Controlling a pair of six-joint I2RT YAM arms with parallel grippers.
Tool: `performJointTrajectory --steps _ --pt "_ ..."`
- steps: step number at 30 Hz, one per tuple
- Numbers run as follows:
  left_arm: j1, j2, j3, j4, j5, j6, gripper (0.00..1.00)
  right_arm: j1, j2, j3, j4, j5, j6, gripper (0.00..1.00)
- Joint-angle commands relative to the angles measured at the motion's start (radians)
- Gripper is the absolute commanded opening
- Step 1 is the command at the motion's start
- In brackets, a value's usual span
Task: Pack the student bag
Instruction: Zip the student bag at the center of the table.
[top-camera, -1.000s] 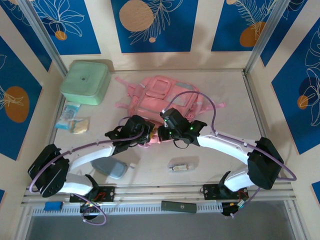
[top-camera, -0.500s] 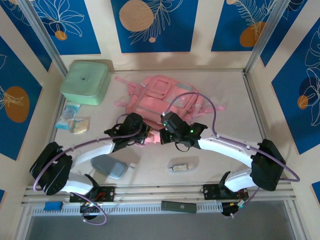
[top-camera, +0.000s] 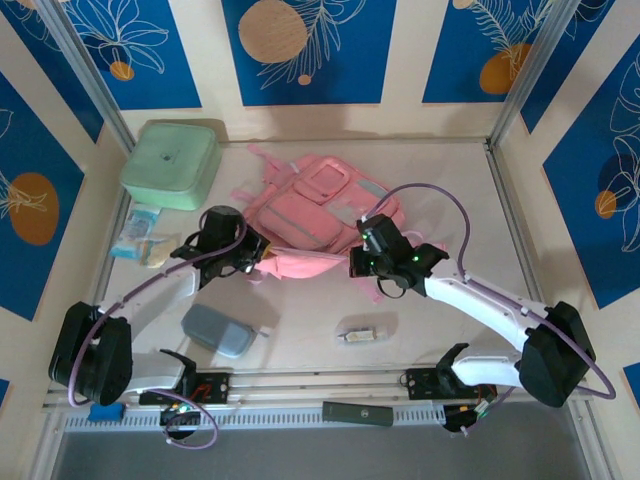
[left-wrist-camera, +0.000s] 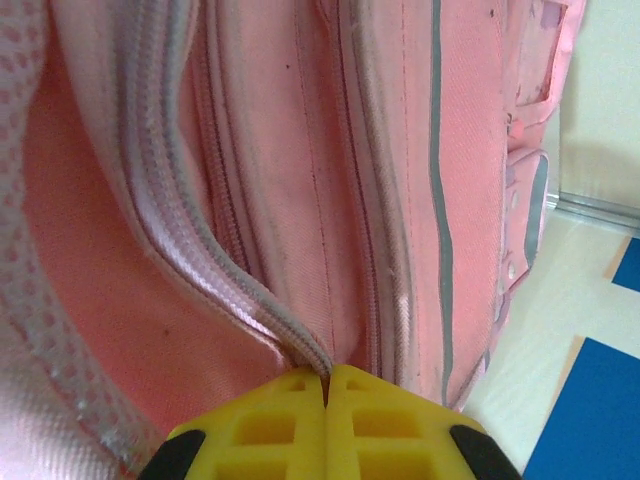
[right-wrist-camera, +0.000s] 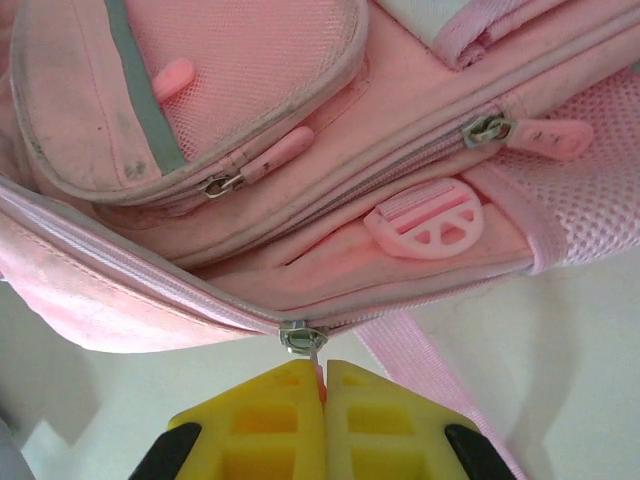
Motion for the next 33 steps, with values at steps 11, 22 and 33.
performJointTrajectory --steps 11,22,33 --pt "0.119 -0.064 0.057 -0.188 -0.156 0.208 0.0 -0.137 0.1 0.018 -0.083 0.189 0.014 0.0" --pt "0.042 -0.137 0.11 -0.226 -0.103 0.295 0.24 -0.1 0.013 0.012 -0.062 -0.136 -0.008 0.38" --pt "-0.201 -0.012 0.145 -0.094 -0.136 0.246 0.27 -0.325 0.22 0.189 -0.136 -0.456 0.222 0.48"
